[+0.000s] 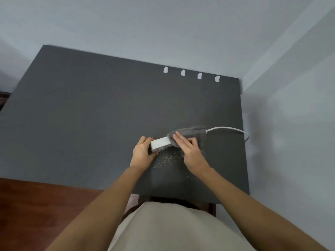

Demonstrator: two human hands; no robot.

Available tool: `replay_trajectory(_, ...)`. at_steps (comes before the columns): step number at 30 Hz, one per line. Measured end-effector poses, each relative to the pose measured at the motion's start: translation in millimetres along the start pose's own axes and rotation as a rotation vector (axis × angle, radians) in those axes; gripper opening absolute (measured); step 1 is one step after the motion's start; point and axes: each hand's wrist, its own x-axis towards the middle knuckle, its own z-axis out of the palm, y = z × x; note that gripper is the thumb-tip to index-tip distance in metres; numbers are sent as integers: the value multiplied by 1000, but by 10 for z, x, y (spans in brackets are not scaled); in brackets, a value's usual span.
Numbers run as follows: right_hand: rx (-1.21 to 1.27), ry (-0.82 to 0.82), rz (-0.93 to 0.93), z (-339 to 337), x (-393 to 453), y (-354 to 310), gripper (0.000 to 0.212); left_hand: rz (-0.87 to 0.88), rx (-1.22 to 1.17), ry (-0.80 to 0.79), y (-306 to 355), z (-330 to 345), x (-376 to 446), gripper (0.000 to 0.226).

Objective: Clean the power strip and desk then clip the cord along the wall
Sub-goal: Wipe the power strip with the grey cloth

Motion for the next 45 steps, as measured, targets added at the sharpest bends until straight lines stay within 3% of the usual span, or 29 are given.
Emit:
replay_trajectory(3,18,174,370,-272,231,451,71,-53,-39,-49,-37,-19,95,39)
replay_trajectory(5,108,323,675,-549,363,621,55,-173,-182,-136,-96,-66,107,42)
replay_trajectory(6,134,378,731,-618,387,624,49,-242,-294,-168,-104,-95,106,45)
replay_trajectory(8,179,398,659,-657,346,465,42,-357,-523,-191,-91,-133,102,51)
replay_trajectory(11,250,216,459,-518,201,155,42,-405,-713,-293,-16,-172,50,67)
replay_trajectory(15,102,-117,278,-195,208,-29,38,-317,-589,-322,-100,-169,-26,80)
replay_trajectory(23,-32,-265,-105,-170,273,-276,39,-300,-494,-261,-131,-134,-13,74)
replay_trajectory(28,-52,-158,58,-175,371,-270,36,-293,-482,-227,-73,-133,37,74)
replay_trajectory(32,-29,-299,-101,-135,319,-385,37,-289,-446,-254,-104,-144,58,74)
replay_trajectory(36,-34,-362,-90,-228,521,-292,40,-292,-431,-258,-102,-132,8,73)
replay_trajectory(40,-55,-482,-262,-342,511,-177,38,-281,-420,-253,-69,-147,9,74)
replay_trajectory(45,-125,-396,9,-509,494,143,36,-277,-394,-267,-61,-155,-2,75)
